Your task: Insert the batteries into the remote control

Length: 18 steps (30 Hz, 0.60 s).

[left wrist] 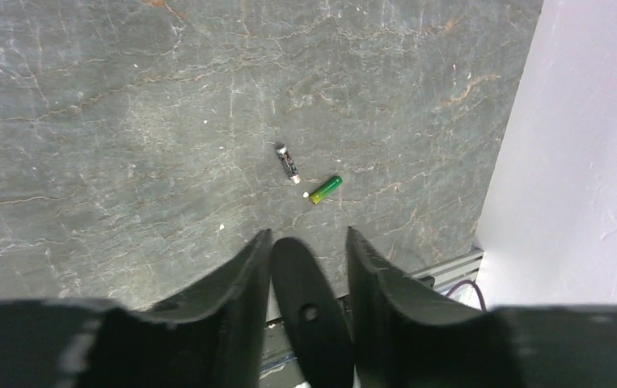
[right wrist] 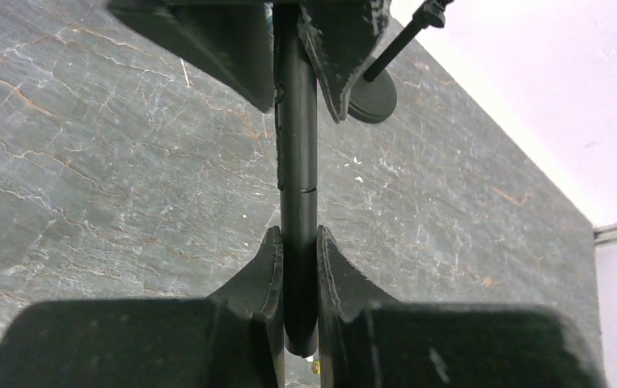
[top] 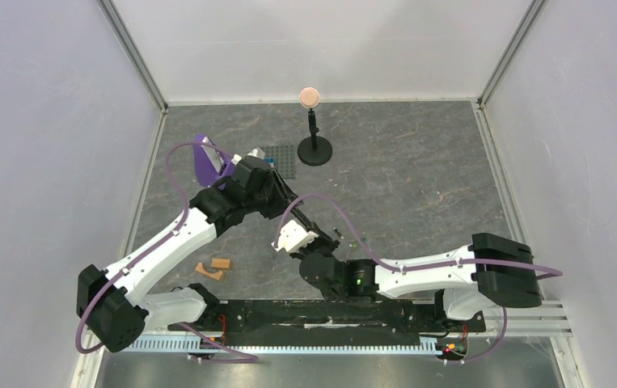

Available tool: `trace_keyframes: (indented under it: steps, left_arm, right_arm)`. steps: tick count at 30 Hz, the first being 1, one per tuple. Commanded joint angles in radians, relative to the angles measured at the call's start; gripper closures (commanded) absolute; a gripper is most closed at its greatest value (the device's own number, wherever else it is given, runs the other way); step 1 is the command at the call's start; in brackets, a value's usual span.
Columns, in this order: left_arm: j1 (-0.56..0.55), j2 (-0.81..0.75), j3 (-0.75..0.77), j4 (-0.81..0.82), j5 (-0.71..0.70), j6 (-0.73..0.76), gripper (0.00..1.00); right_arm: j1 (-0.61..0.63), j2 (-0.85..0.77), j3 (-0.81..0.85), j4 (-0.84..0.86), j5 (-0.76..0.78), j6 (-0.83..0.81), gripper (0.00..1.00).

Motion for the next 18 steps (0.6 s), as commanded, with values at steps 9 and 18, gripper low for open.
trace_keyframes:
  steps: [9, 18]
  left_arm:
    - [-0.004, -0.007, -0.026, 0.012, -0.01, -0.03, 0.98]
    - [-0.002, -0.016, -0.003, 0.042, -0.019, 0.105, 0.98]
  right_arm:
    - [0.015, 0.019, 0.068, 0.092, 0.088, -0.049, 0.94]
    - [0.003, -0.206, 0.026, -0.16, -0.199, 0.229, 0.24]
